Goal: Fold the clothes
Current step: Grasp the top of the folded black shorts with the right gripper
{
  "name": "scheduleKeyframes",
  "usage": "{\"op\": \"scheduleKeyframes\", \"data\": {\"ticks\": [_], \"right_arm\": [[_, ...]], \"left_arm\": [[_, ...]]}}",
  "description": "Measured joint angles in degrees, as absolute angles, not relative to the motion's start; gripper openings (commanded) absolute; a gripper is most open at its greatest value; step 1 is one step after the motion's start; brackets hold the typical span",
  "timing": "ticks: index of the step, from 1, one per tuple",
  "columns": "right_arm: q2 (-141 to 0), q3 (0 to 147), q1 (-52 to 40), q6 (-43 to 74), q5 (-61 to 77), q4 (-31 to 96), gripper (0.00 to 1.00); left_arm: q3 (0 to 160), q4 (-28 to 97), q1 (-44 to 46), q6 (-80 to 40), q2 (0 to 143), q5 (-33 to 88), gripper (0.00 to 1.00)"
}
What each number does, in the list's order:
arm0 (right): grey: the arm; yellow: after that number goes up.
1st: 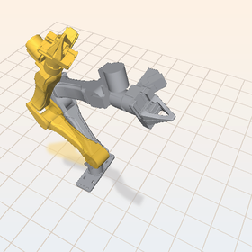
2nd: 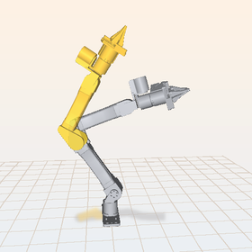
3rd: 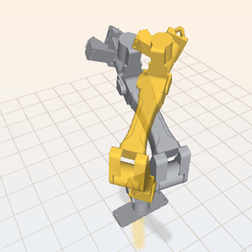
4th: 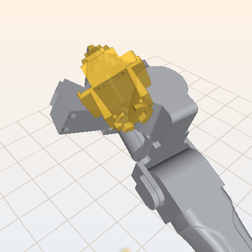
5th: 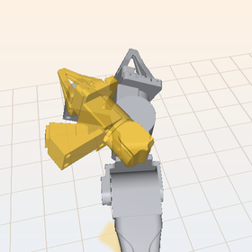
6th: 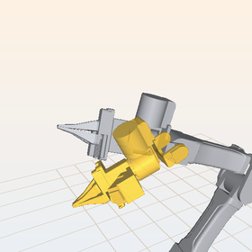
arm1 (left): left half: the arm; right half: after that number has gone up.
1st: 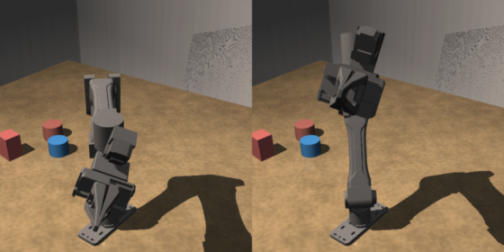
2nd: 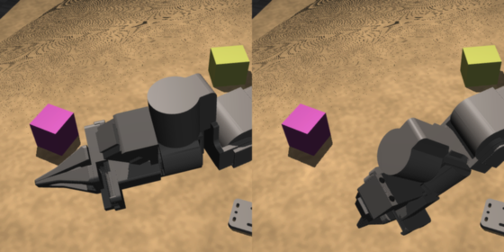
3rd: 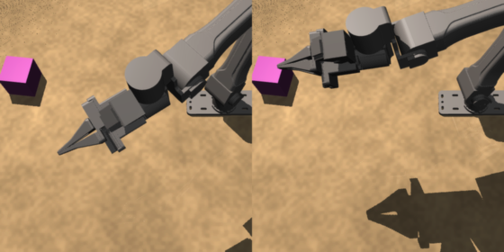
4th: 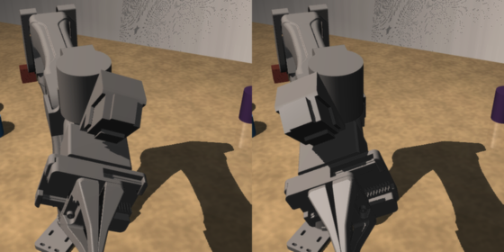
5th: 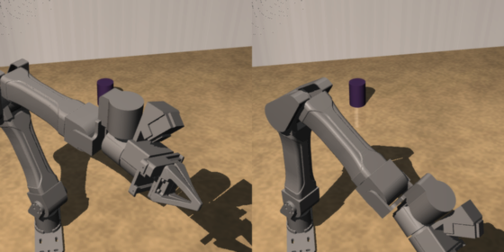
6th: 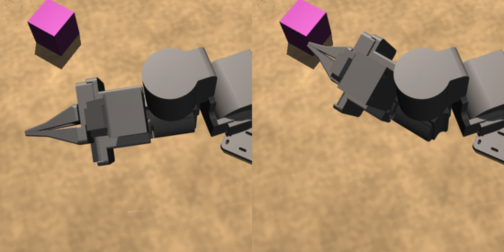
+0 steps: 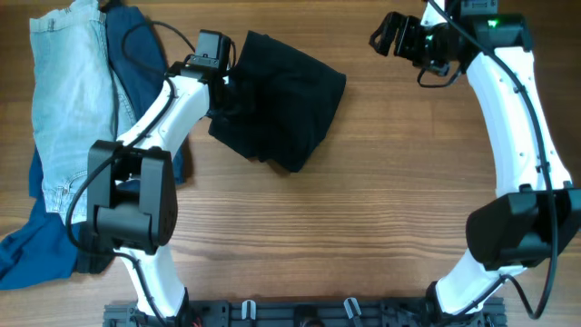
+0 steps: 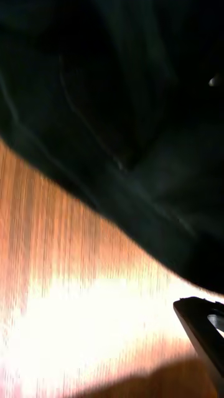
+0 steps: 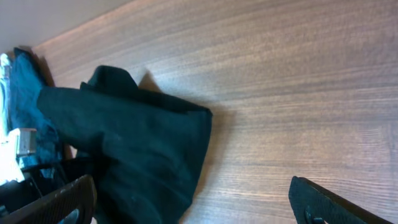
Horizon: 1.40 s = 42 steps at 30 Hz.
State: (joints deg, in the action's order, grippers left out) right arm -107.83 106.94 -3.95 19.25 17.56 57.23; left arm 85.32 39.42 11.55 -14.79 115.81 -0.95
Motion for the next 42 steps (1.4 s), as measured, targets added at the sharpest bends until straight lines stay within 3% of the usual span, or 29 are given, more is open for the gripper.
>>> {"op": "scheduleKeyframes", "data": {"ticks": [5,8,11,13,18,25,31,33,34,36,39,42], "right_arm": [[-109.10,106.89,-5.26,17.08,23.42,55.61,0.96],[-110.26,106.59,-8.40,15.53,25.43,48.16,0.59],[-113.62,106.59,-12.75,12.97,26.59,39.55,0.11],[-117.78,106.52,-15.88,10.68,27.00,34.96,0.06],[-128.55,106.28,-21.02,4.27,26.98,22.94,0.06],[-137.80,106.24,-25.28,-0.84,25.41,10.17,0.06],[-144.18,106.32,-25.58,-4.10,24.34,4.27,0.09],[-144.09,106.39,-25.58,-4.60,24.34,4.38,0.15],[-144.00,106.39,-25.58,-4.69,24.38,4.60,0.25],[-142.82,106.37,-25.63,-5.04,24.58,6.79,0.57],[-137.51,106.19,-25.63,-5.28,25.67,15.05,0.87],[-130.08,106.19,-25.63,-5.69,27.07,23.57,0.96]], "left_arm": [[87.77,43.11,7.90,-14.81,110.61,-1.48,1.00],[88.49,43.38,7.20,-14.28,104.25,0.12,0.96],[89.65,42.65,9.21,-11.90,100.42,3.55,0.93],[89.76,42.72,10.41,-11.22,100.25,4.19,0.94],[89.73,42.24,5.85,-13.93,99.94,4.43,1.00],[89.73,40.80,-5.76,-15.00,93.71,3.70,1.00],[89.73,39.66,-14.76,-15.40,92.07,3.46,1.00],[89.73,39.64,-15.53,-15.40,92.07,3.49,1.00],[89.73,39.66,-15.66,-15.40,92.07,3.49,1.00],[89.73,39.68,-15.66,-15.40,92.07,3.51,1.00],[89.73,39.77,-15.66,-15.40,92.07,3.51,1.00],[89.73,39.62,-15.66,-15.40,92.07,3.51,1.00]]}}
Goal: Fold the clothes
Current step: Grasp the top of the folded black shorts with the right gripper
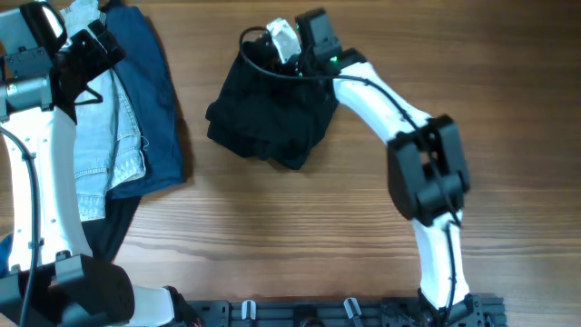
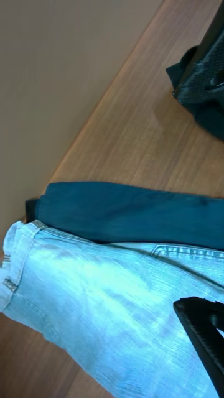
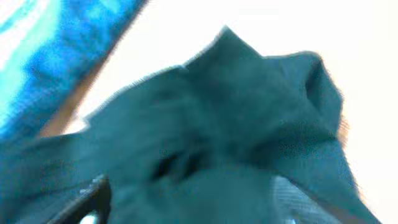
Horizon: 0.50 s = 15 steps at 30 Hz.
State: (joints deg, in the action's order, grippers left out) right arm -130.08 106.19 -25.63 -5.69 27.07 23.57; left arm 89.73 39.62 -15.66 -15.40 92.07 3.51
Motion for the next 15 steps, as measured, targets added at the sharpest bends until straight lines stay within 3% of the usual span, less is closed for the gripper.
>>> {"op": "scheduleKeyframes", "data": {"ticks": [6,15], "right_arm": [[-121.84,106.04,-26.04,-8.73,34.92,37.04,0.91],[-122.56,90.26,-31.59,-14.74,30.33,25.43,0.93]], "left_arm": [[89.73,38.54,-15.66,-15.40,92.07,3.51,1.00],[89.73,38.50,-15.66,-15.40,92.07,4.21,1.00]]}}
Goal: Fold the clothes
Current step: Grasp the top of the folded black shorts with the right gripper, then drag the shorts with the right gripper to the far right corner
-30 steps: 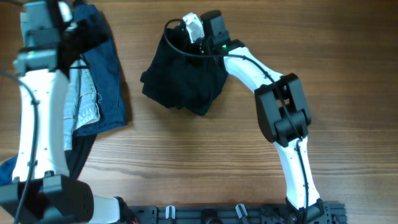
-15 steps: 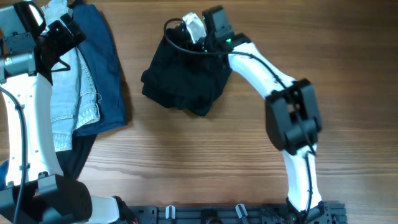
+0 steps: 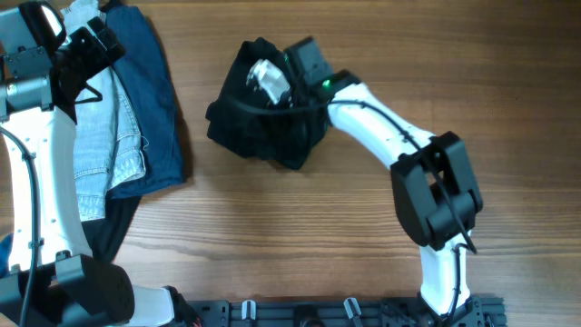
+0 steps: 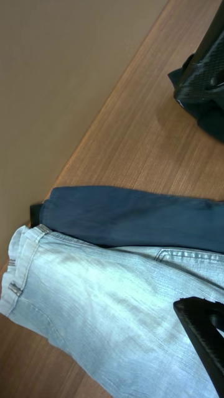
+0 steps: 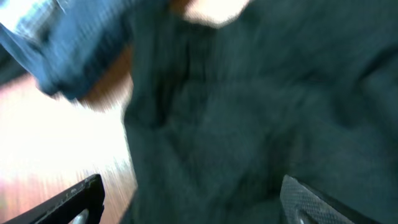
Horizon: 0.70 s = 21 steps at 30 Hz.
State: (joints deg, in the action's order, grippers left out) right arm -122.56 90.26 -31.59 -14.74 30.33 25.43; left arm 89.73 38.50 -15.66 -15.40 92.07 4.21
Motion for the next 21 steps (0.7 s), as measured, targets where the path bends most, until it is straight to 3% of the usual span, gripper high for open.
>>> {"op": "scheduleKeyframes", "data": {"ticks": [5,14,21], "right_arm": [[-122.58,80.95,-32.58,-14.20,23.79,14.31,0.97],[-122.58,80.38,-32.53,-11.68,21.93,13.37,1.00],[-114.69,80.40,-29.85,3.11,23.09,15.94,1.00]], "left_arm": [[89.73,38.13,-15.66,-15.40,92.07,4.38,1.00],[89.73,38.26,-15.66,-15.40,92.07,4.38,1.00],[89.73,40.91,-15.66,-15.40,92.07,4.40,1.00]]}}
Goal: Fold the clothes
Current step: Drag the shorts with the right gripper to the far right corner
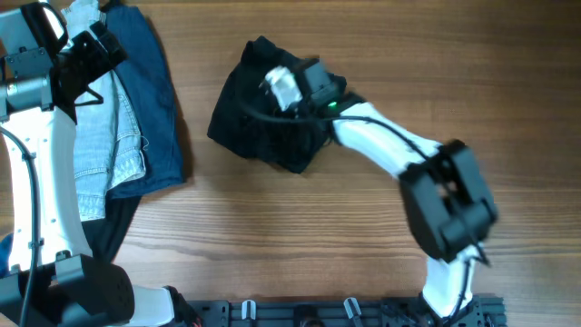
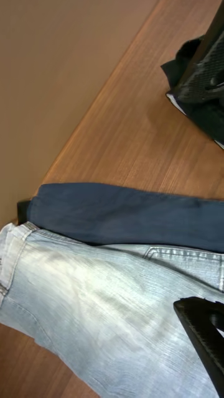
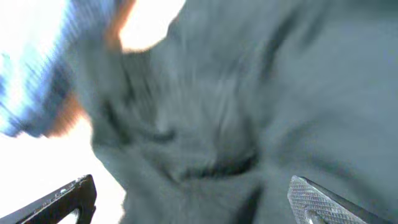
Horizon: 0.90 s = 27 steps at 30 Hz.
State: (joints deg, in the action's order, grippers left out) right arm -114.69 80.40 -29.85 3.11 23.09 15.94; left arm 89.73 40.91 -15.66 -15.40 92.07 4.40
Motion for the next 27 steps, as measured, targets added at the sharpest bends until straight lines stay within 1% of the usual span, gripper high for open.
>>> {"op": "scheduleKeyframes", "data": {"ticks": [2,5,8,11,18,22,24,25,26,27], "right_arm": [[-106.91,80.40,-27.33,8.49,23.29,18.76,1.00],[-97.56,81.58,-23.79,11.33,23.49,22.85,1.00],[-95.22,82.41,-21.98,12.40,23.46,28.25,1.00],[-99.50,80.97,-21.15,16.64,22.57,31.64,1.00],[-115.81,79.26,-20.80,34.59,18.74,32.93,1.00],[-117.97,79.22,-20.78,38.22,18.55,31.79,0.99],[-118.15,79.22,-20.78,39.27,18.85,30.68,0.89],[-118.37,79.22,-20.78,39.70,19.20,29.71,0.69],[-118.91,79.26,-20.78,39.88,20.08,28.51,0.48],[-119.07,79.33,-20.78,40.03,20.58,27.68,0.36]], "left_arm": [[89.73,40.95,-15.66,-15.40,92.07,4.40,1.00],[89.73,41.01,-15.64,-15.40,92.07,4.40,1.00],[89.73,40.97,-15.66,-15.40,92.07,4.40,1.00],[89.73,40.99,-15.64,-15.40,92.07,4.40,1.00],[89.73,41.69,-15.64,-15.40,92.07,4.40,1.00],[89.73,42.46,-15.64,-15.40,92.07,4.38,1.00],[89.73,42.57,-15.64,-15.40,92.07,4.40,1.00],[89.73,42.70,-15.64,-15.40,92.07,4.40,1.00],[89.73,42.76,-15.64,-15.40,92.07,4.40,1.00],[89.73,42.78,-15.64,-15.40,92.07,4.40,1.00]]}}
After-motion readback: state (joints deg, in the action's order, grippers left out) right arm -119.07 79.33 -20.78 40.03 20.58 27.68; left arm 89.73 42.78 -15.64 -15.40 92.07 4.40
